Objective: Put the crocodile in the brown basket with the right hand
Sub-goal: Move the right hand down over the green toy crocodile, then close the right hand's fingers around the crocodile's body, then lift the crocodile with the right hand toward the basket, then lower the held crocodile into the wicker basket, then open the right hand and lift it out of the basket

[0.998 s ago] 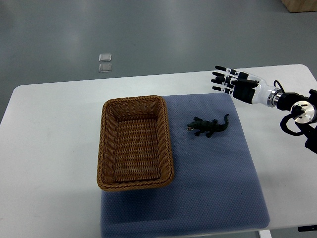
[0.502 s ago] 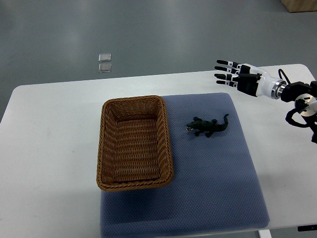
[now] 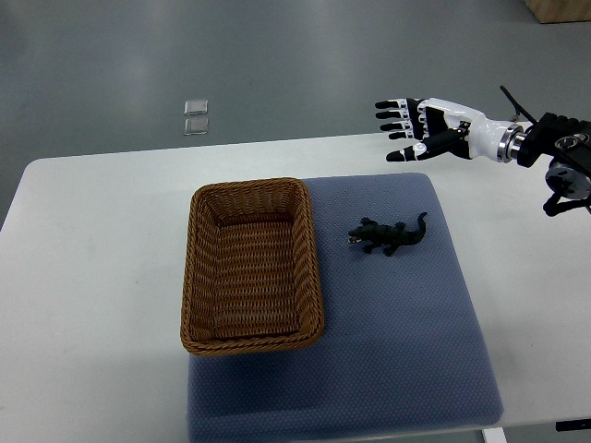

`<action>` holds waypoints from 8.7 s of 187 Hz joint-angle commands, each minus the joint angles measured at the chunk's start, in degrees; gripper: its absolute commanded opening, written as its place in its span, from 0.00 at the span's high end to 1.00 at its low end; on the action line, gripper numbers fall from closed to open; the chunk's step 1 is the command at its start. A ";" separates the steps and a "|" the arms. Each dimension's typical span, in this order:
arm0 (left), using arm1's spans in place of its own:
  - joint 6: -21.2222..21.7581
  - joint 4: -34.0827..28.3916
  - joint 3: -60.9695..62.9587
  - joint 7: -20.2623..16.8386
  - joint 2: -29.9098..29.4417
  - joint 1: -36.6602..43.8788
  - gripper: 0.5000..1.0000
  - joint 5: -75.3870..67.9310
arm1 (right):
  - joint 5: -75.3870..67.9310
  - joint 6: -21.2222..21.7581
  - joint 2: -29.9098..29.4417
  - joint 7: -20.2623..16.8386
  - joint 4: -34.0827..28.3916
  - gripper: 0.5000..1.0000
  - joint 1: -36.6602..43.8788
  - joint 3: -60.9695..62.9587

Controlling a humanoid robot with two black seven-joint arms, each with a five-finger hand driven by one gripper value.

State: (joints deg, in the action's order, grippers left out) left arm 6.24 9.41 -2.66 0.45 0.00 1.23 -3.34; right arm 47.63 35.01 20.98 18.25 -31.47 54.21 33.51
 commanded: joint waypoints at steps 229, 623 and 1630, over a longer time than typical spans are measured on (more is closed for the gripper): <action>0.00 0.00 -0.07 -0.02 0.00 0.00 0.00 0.00 | 33.67 -23.24 0.73 16.75 -9.04 0.15 11.09 -40.19; 0.00 0.00 0.02 -0.02 0.00 0.00 0.00 0.00 | 34.72 -28.42 -0.42 16.75 -8.43 0.73 10.13 -44.41; 0.00 0.00 0.02 -0.02 0.00 0.00 0.00 0.00 | -26.45 -13.30 1.08 -9.90 -14.49 0.14 4.59 -12.42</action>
State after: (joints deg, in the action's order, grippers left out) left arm 6.24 9.40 -2.64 0.45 0.00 1.23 -3.34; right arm 28.54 21.32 21.48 10.90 -47.21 61.41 19.07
